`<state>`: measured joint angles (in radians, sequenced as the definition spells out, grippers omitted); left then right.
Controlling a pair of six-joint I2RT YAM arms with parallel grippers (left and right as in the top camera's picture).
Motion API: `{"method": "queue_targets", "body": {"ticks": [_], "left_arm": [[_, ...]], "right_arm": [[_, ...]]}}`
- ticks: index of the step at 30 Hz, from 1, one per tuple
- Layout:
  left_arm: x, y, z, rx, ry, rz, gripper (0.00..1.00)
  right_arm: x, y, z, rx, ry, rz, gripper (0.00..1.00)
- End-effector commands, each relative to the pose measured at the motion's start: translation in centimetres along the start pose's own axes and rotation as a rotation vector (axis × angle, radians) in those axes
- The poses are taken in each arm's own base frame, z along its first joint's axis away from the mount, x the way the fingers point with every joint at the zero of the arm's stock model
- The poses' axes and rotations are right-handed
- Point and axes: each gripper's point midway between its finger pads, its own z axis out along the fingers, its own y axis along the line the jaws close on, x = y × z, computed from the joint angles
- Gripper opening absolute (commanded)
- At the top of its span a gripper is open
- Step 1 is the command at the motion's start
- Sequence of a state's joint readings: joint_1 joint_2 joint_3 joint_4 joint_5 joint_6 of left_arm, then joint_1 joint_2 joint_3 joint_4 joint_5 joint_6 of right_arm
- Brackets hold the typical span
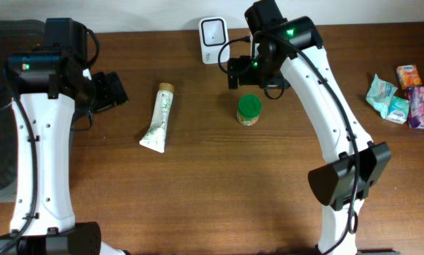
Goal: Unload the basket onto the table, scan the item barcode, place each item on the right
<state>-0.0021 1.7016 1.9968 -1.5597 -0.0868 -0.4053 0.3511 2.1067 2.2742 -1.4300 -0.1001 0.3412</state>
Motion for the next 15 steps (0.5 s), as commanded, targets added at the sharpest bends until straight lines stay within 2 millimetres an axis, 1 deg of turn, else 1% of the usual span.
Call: {"method": "queue_targets", "body": {"ticks": [1, 2, 3, 5, 6, 8, 11, 12, 13, 15], "left_arm": [[-0.1, 0.5, -0.6, -0.003, -0.019, -0.014, 0.99], [-0.1, 0.5, -0.6, -0.003, -0.019, -0.014, 0.99], [-0.1, 0.5, -0.6, -0.003, -0.02, -0.014, 0.99], [-0.1, 0.5, -0.6, -0.003, -0.019, -0.014, 0.99], [-0.1, 0.5, -0.6, -0.003, -0.019, -0.014, 0.99], [-0.1, 0.5, -0.6, -0.003, -0.019, -0.014, 0.99], [-0.1, 0.5, -0.6, -0.003, -0.019, -0.014, 0.99], [-0.1, 0.5, -0.6, -0.003, -0.019, -0.014, 0.99], [-0.1, 0.5, -0.6, -0.003, -0.019, -0.014, 0.99], [-0.1, 0.5, -0.6, -0.003, -0.019, -0.014, 0.99]], "right_arm": [[-0.5, 0.3, -0.6, -0.032, -0.02, 0.116, 0.99], [-0.7, -0.3, -0.6, -0.01, -0.029, 0.23, 0.99], [-0.7, -1.0, -0.6, 0.017, -0.034, 0.404, 0.99], [-0.6, -1.1, -0.6, 0.017, -0.031, 0.602, 0.99], [-0.8, -0.9, -0.6, 0.008, -0.04, 0.636, 0.99], [-1.4, -0.9, -0.6, 0.003, -0.062, 0.632, 0.99], [-1.5, -1.2, -0.6, 0.017, -0.076, 0.64, 0.99], [-1.4, -1.3, -0.5, 0.021, -0.069, 0.671, 0.99], [-0.8, -1.6, 0.0, 0.039, -0.046, 0.781, 0.99], [-0.6, -1.7, 0.9, 0.053, -0.031, 0.886, 0.99]]}}
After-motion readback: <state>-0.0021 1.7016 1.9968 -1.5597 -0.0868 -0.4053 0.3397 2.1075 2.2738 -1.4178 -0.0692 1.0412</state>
